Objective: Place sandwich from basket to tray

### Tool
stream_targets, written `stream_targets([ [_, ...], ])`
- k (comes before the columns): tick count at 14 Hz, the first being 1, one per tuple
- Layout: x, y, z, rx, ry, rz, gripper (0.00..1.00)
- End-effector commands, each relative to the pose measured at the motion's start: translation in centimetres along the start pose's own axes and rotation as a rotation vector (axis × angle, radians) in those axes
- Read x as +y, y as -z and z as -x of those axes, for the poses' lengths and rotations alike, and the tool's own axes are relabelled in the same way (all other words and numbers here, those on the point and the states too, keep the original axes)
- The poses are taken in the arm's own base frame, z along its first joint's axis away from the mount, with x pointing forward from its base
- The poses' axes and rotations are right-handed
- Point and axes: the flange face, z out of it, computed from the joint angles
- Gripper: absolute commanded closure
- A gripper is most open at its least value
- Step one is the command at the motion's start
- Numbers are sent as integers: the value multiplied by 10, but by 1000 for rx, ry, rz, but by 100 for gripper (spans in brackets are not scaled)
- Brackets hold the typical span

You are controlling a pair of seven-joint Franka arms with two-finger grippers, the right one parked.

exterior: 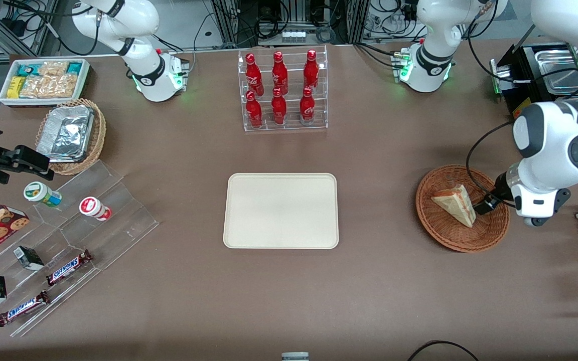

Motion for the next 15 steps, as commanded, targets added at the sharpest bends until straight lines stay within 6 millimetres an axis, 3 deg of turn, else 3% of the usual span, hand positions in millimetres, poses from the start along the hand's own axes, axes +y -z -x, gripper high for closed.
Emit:
stream_targets([
  [1,5,-39,-3,-11,39,-19,2],
  [5,6,-87,-2,-58,83,-24,2],
  [10,10,-109,5,-91,83,-41,2],
  [14,16,-113,14,-105,71,-46,10],
  [15,14,-115,15,-112,68,-52,18],
])
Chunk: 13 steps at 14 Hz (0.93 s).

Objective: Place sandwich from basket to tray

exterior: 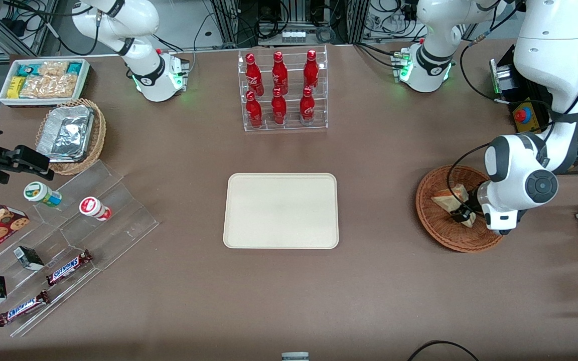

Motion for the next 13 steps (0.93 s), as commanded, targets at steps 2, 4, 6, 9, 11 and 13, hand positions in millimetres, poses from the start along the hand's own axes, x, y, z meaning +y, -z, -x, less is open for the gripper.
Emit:
stream_targets([
  [2,-1,-5,7,-13,-2,-4,45],
  [4,-2,-3,7,-19,-2,-9,67],
  [6,-3,15,8,-29,-2,-20,91],
  [9,3,64,15,-27,-19,-29,91],
  [11,36,89,42,8,-92,-17,91],
  [13,74,102,71,45,-179,-10,91],
])
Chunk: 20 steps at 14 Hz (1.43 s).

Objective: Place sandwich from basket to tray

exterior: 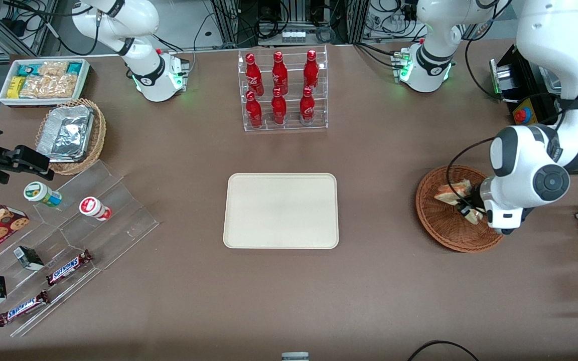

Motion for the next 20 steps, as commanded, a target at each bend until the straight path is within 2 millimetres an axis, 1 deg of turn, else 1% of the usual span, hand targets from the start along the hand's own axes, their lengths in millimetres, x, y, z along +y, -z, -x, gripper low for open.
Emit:
stream_targets([
  [1,57,20,37,37,-126,4,91],
  [3,90,24,63,54,-195,11,91],
  [4,102,27,70,60,-212,20,91],
  [5,119,27,78,64,-232,32,93],
  [6,144,27,94,74,-273,41,97],
  [7,166,23,107,80,-307,47,100],
  [8,187,17,123,85,-344,50,100],
  [9,204,12,140,90,-379,51,100],
  [11,226,5,171,97,-437,54,100],
  [14,256,-10,229,126,-534,77,100],
  [15,264,-13,241,142,-553,105,99],
  [16,268,-18,250,149,-568,118,99],
  [17,274,-26,262,149,-589,116,99],
  [19,283,-37,281,161,-690,128,99],
  [20,285,-46,289,157,-749,120,99],
])
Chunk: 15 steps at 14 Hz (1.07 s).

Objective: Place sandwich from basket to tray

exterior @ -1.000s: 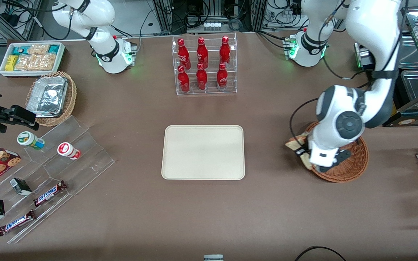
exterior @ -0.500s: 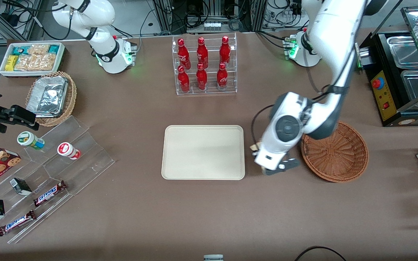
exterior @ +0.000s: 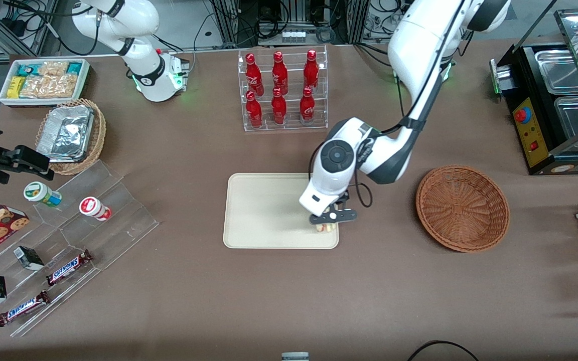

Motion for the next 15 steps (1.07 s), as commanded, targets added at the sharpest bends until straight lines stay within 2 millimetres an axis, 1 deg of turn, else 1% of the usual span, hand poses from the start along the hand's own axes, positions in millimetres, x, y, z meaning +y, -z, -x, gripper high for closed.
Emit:
stream_targets([
  [1,17,-20,7,-5,-133,4,98],
  [2,17,-29,8,-15,-162,-2,97],
  [4,13,-32,7,-24,-227,-7,99],
  [5,11,-34,5,-29,-230,-8,100],
  [7,10,-41,5,-45,-216,2,100],
  [9,10,-42,5,-52,-206,11,100],
  [11,7,-51,2,-82,-153,43,100],
  [12,7,-52,-1,-94,-133,65,100],
  [15,6,-55,-1,-97,-132,63,99],
])
